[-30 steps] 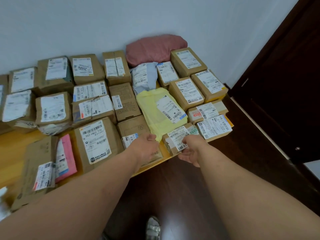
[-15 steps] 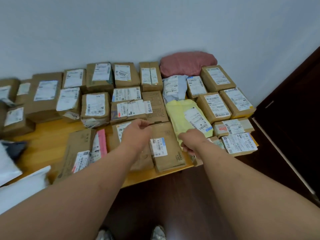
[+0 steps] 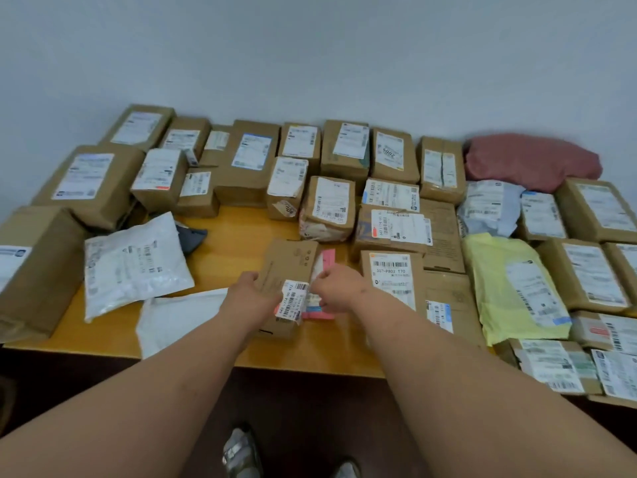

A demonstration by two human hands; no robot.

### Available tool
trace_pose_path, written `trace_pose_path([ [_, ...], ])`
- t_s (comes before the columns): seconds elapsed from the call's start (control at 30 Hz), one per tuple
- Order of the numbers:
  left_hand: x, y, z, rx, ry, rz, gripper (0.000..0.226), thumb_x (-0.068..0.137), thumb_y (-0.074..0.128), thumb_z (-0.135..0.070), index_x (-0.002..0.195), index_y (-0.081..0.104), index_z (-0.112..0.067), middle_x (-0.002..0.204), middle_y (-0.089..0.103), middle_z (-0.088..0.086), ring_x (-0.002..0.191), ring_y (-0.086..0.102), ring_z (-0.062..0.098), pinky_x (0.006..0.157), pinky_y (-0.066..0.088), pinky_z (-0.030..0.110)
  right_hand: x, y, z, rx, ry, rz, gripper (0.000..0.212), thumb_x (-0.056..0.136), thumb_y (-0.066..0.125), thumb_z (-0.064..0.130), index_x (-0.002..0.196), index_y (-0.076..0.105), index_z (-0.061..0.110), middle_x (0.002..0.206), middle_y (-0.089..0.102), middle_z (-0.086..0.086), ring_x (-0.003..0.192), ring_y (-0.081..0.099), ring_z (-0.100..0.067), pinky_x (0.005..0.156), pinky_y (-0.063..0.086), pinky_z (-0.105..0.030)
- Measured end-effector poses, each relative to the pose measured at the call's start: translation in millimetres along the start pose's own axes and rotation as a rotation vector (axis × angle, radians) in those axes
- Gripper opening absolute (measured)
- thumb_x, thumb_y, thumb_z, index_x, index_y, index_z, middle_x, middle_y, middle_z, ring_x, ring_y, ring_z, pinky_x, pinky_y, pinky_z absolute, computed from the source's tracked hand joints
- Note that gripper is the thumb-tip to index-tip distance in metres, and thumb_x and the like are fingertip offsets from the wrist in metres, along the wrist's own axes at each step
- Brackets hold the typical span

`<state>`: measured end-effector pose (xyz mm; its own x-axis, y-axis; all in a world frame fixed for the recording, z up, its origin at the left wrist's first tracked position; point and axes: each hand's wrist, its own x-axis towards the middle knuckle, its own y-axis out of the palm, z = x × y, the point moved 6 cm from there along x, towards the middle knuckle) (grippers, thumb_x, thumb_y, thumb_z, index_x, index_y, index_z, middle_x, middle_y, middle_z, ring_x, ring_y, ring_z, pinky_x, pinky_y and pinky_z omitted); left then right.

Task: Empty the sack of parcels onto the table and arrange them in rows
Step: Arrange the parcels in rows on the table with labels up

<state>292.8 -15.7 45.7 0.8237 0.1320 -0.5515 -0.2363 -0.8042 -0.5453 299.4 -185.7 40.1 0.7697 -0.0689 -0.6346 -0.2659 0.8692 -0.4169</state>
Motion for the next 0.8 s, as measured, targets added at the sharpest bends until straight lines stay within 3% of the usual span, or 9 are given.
trace_pose_path([
  [0.13,18.7,1.0,10.2,-0.037,-0.020,0.111,0.071,0.092,0.065,-0.032,0.152,0.030,-0.022,0.141,0.055,0.006,0.108,0.060,0.023,0.091,0.053,0.038,19.7,35.8,-3.2,0.010,0.127,0.039,0.017,0.095,0.056,0.014,0.111,0.055,0.009,0.117,0.067,-0.013,0.101,0.068,-0.026,0.088,0.059,-0.041],
  [0.3,42.4,0.5,14.0,-0.039,-0.025,0.206,0.061,0.094,0.063,-0.028,0.149,0.036,-0.023,0.136,0.059,0.004,0.112,0.060,0.023,0.097,0.052,0.039,43.4,44.5,-2.4,0.209,0.224,-0.063,0.030,0.092,0.057,0.012,0.121,0.050,0.009,0.116,0.067,-0.013,0.097,0.069,-0.029,0.081,0.061,-0.043],
  [0.43,53.0,-5.6,13.1,-0.158,-0.121,0.254,0.044,0.094,0.063,-0.029,0.134,0.045,-0.025,0.106,0.060,0.000,0.093,0.057,0.019,0.077,0.049,0.031,54.9,48.0,0.9,0.241,0.260,-0.044,0.032,0.090,0.055,0.014,0.122,0.058,0.012,0.106,0.070,-0.009,0.094,0.069,-0.026,0.085,0.060,-0.044],
  [0.5,60.6,-13.0,8.9,-0.152,-0.118,0.245,0.048,0.096,0.060,-0.030,0.140,0.044,-0.020,0.096,0.054,-0.002,0.091,0.055,0.020,0.073,0.045,0.029,57.5,46.3,5.1,0.205,0.291,-0.045,0.026,0.092,0.054,0.013,0.118,0.058,0.014,0.103,0.070,-0.008,0.092,0.070,-0.024,0.086,0.060,-0.043],
  [0.67,88.1,-44.4,2.8,-0.116,-0.135,0.190,0.031,0.101,0.048,-0.033,0.122,0.058,-0.013,0.096,0.063,0.000,0.091,0.060,0.021,0.083,0.053,0.036,67.7,35.6,32.3,0.164,0.297,-0.025,0.016,0.098,0.051,0.015,0.111,0.058,0.009,0.113,0.069,-0.016,0.105,0.067,-0.031,0.097,0.053,-0.048],
  [0.73,96.0,-59.6,2.0,-0.139,-0.166,0.168,0.024,0.103,0.046,-0.034,0.115,0.053,-0.014,0.096,0.060,-0.001,0.095,0.058,0.024,0.084,0.051,0.038,71.6,36.4,51.1,0.145,0.263,0.008,0.019,0.099,0.050,0.015,0.114,0.058,0.007,0.118,0.067,-0.016,0.109,0.065,-0.031,0.100,0.051,-0.048],
  [0.8,104.3,-75.7,4.2,-0.254,-0.222,0.153,0.024,0.103,0.048,-0.032,0.125,0.047,-0.021,0.099,0.058,-0.001,0.092,0.059,0.024,0.074,0.052,0.035,77.7,39.4,68.8,0.068,0.203,0.024,0.030,0.100,0.051,0.016,0.126,0.058,0.003,0.125,0.064,-0.017,0.116,0.061,-0.034,0.104,0.048,-0.045],
])
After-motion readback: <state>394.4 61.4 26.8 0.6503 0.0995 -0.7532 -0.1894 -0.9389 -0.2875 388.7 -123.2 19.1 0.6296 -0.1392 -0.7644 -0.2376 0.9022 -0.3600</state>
